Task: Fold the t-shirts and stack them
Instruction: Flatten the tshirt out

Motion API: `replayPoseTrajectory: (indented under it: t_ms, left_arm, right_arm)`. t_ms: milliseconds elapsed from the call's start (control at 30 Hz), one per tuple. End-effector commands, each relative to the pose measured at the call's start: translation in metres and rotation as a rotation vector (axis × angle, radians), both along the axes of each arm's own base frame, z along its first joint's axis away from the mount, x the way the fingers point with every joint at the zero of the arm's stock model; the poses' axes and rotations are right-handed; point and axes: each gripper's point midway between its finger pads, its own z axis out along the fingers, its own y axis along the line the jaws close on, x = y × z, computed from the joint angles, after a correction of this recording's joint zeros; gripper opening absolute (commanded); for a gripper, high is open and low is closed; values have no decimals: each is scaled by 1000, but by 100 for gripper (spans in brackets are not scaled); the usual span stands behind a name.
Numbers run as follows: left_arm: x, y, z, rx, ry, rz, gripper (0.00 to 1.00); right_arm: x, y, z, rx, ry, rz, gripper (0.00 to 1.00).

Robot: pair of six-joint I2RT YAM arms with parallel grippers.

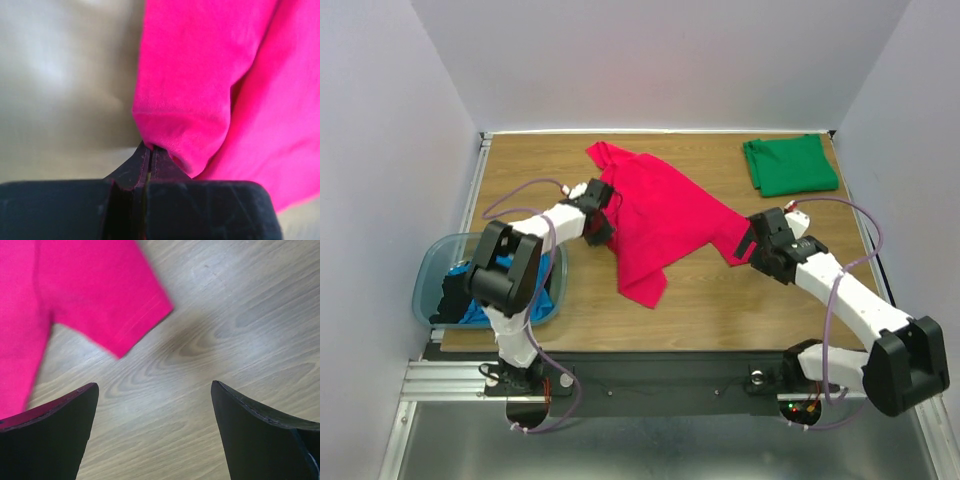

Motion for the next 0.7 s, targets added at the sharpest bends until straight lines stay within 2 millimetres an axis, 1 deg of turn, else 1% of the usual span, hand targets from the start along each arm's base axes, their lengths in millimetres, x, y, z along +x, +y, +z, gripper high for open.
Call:
replayPoseTrajectory:
  t_ms: [0,33,67,100,133,167,200,233,300,333,400,433,467,500,533,567,600,633,667]
  left_arm:
    - [69,15,31,143,-75,-10,0]
    - [83,13,23,163,-59,-11,0]
    - [93,20,25,185,-40,4,0]
    - [127,14,58,184,-126,14,0]
    - [136,19,43,217,-88,11,5]
    - [147,16,48,223,-96,3,9]
    - [156,13,53,221,-102,-6,15]
    - [172,6,69,217,-146,-25,33]
    - [180,0,85,195,-181,-41,47]
    - [180,-1,99,186,-207,-50,61]
    - [177,-4,118,162,-247,-60,72]
    - [168,-4,133,150,-275,-68,80]
    - [162,-4,140,139,-290,-72,84]
    - [147,-2,127,145,-257,-90,88]
    - [134,-6,150,122,-301,-102,93]
    - [126,-9,154,109,-319,-111,93]
    - [104,-6,131,115,-267,-117,94]
    - [89,-5,147,92,-303,-116,95]
    - [76,-12,146,69,-318,-127,95]
  right_arm:
    - [20,-9,-1,-32,13,-5,100]
    - [22,-10,-3,-22,20,-7,100]
    - [22,-7,-7,0,36,9,100]
    - [26,-10,-11,12,39,-5,100]
    - [27,-7,-15,37,46,6,100]
    - [29,-8,-16,36,42,5,100]
    - [32,-2,-17,60,36,34,100]
    - [33,0,-19,69,40,47,100]
    - [35,7,-21,92,41,84,100]
    - [36,8,-23,96,43,90,100]
    - [38,12,-24,107,40,106,100]
    - [39,15,-25,117,41,115,100]
    - [40,18,-24,133,35,129,100]
    - [43,27,-24,168,27,160,100]
    - [45,32,-24,186,22,175,100]
    - [47,35,-24,200,17,189,100]
    - [49,40,-26,217,17,202,100]
    - [51,41,-28,221,21,204,99]
    - [53,42,-29,221,21,206,98]
